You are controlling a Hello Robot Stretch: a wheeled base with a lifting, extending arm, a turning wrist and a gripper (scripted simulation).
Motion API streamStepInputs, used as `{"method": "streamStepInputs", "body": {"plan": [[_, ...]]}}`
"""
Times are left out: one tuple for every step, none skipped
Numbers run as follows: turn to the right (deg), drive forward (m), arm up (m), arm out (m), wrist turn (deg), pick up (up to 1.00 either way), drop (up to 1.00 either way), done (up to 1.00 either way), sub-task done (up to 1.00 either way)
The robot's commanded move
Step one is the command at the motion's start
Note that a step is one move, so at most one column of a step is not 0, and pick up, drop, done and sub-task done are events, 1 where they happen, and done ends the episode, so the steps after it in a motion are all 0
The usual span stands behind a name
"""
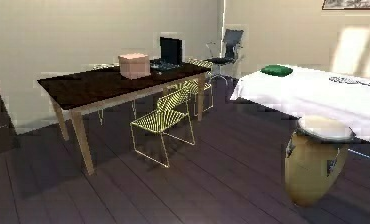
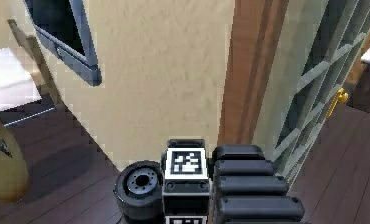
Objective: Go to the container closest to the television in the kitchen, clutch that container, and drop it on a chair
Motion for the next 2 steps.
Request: {"method": "streamStepInputs", "body": {"plan": [[6.0,0.0,0.0,0.0,0.0,0.0,0.0,0.0,0.0],[0.0,1.0,0.0,0.0,0.0,0.0,0.0,0.0,0.0]]}}
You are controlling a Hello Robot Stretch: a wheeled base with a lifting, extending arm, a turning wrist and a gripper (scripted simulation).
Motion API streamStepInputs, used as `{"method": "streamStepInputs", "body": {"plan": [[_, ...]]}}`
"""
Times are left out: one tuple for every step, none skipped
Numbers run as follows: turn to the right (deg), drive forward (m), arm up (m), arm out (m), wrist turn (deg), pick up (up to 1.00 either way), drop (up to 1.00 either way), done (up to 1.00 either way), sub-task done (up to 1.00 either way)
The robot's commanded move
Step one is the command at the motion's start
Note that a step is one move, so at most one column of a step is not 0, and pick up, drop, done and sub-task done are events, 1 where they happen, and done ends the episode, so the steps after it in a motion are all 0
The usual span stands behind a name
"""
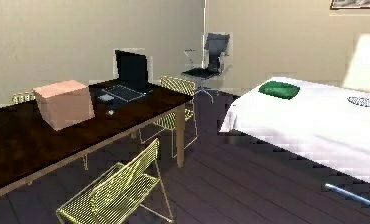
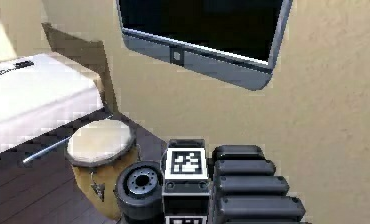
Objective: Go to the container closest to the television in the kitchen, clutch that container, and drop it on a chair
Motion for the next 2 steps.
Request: {"method": "streamStepInputs", "body": {"plan": [[3.0,0.0,0.0,0.0,0.0,0.0,0.0,0.0,0.0],[0.0,0.55,0.0,0.0,0.0,0.0,0.0,0.0,0.0]]}}
